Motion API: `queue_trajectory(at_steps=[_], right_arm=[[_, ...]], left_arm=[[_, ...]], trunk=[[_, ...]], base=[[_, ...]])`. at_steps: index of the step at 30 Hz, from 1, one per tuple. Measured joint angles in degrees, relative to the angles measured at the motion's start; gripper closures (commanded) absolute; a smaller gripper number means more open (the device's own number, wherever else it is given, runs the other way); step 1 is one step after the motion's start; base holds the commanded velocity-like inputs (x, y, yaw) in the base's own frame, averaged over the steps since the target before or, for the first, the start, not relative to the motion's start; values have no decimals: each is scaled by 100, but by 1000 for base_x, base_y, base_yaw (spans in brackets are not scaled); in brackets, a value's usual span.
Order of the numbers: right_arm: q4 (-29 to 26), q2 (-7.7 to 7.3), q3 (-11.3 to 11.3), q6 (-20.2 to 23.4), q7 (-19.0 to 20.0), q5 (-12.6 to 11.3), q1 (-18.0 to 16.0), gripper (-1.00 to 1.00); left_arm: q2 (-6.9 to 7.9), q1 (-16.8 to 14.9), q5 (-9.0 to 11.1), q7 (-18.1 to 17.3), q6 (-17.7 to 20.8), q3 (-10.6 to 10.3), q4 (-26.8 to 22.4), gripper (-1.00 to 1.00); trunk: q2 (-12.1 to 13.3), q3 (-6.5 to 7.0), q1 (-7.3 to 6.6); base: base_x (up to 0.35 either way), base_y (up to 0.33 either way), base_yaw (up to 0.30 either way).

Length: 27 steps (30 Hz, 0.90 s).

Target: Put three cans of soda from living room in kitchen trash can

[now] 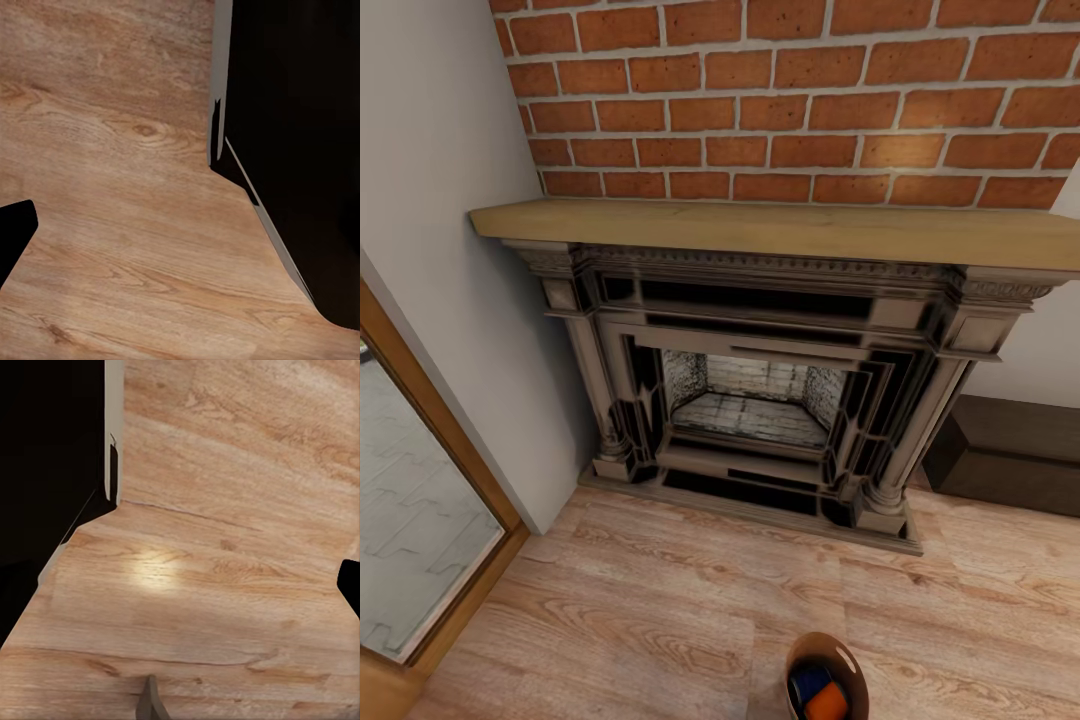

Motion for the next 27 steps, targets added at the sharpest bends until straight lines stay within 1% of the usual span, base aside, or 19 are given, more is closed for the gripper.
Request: queue_trajectory(at_steps=[27], right_arm=[[-4,0,0,15,0,5,1,-100]], left_arm=[[0,0,-10,1,-4,0,-2,-100]], trunk=[[0,0,0]], base=[[0,0,0]])
